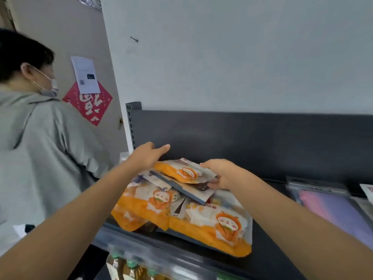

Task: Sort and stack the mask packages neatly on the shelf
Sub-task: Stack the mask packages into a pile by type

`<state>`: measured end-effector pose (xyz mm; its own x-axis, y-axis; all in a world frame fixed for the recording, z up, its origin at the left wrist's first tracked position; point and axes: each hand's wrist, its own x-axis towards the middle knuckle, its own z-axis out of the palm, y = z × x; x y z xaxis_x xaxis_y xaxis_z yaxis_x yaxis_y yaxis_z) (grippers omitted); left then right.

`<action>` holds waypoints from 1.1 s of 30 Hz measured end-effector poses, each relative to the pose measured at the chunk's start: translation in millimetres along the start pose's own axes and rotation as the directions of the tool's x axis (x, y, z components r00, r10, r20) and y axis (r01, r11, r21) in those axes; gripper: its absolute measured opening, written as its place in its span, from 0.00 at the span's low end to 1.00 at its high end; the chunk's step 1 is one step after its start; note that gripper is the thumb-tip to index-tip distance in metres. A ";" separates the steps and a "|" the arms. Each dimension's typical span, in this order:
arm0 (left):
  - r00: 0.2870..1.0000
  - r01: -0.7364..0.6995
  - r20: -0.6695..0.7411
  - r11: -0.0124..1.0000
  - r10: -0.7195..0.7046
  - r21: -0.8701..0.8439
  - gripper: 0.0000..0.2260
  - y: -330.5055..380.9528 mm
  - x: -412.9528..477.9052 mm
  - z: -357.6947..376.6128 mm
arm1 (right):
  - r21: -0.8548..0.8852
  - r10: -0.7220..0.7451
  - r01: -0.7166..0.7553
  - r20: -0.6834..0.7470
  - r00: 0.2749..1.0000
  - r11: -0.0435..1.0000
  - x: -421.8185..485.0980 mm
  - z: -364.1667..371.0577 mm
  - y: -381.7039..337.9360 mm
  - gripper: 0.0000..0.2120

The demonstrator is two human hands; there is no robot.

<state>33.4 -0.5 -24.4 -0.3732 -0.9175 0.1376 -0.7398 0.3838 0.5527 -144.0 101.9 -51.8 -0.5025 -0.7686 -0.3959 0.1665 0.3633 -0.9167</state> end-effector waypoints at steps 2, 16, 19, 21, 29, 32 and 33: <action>0.999 -0.008 0.045 1.000 0.009 -0.024 0.30 3.1 18.6 5.2 | 0.037 0.045 -0.043 -0.059 0.997 0.998 9.0 1.9 0.5 0.14; 0.895 -0.132 0.415 0.986 0.164 -0.105 0.40 0.7 51.0 31.0 | 0.253 -0.037 0.127 -0.330 0.943 0.959 -19.5 36.6 16.0 0.36; 0.856 -0.236 0.424 0.953 0.295 -0.188 0.35 16.7 35.1 19.7 | 0.171 -0.107 0.209 -0.468 0.877 0.963 -39.2 28.6 21.5 0.30; 0.799 -0.322 0.453 0.918 0.395 -0.231 0.32 31.4 20.3 13.8 | 0.144 -0.122 0.244 -0.569 0.814 0.959 -57.7 18.7 25.5 0.25; 0.626 -0.374 0.520 0.809 0.581 -0.453 0.26 103.1 -58.8 22.2 | 0.057 -0.164 0.343 -0.797 0.581 0.938 -145.0 -56.4 44.4 0.22; 0.577 -0.333 0.550 0.789 0.604 -0.516 0.20 132.2 -91.5 40.6 | 0.079 -0.131 0.336 -0.820 0.557 0.939 -173.1 -101.6 59.1 0.06; 0.564 -0.318 0.557 0.783 0.609 -0.534 0.18 142.6 -103.2 47.6 | 0.079 -0.132 0.337 -0.818 0.560 0.938 -183.8 -115.0 64.2 0.03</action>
<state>-60.3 153.9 1.1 -0.9733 -0.2254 -0.0439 -0.1616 0.5368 0.8281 -138.5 327.1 -31.6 -0.9973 -0.0475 -0.0558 0.0540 0.0401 -0.9977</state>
